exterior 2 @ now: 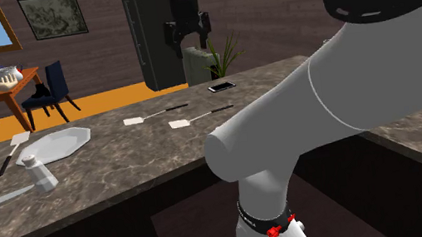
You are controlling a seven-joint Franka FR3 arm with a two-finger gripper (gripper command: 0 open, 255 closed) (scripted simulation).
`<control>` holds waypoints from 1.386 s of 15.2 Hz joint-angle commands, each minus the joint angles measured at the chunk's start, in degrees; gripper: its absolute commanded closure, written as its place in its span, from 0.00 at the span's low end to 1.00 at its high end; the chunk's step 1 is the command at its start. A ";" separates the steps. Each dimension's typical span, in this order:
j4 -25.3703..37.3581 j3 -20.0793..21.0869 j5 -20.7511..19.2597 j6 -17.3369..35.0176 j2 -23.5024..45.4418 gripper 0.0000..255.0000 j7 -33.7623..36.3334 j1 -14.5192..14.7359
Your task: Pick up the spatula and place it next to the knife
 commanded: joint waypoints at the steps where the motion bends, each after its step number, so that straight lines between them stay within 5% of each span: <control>1: 0.00 0.00 0.00 0.00 0.00 0.00 0.00 0.00; 13: -8.20 -17.80 -7.73 17.98 13.81 0.00 -48.17 11.89; 19: -8.49 -25.32 -8.61 27.70 25.55 0.00 -72.41 18.13; 21: -8.82 -26.21 -8.39 29.78 27.61 0.00 -75.40 18.82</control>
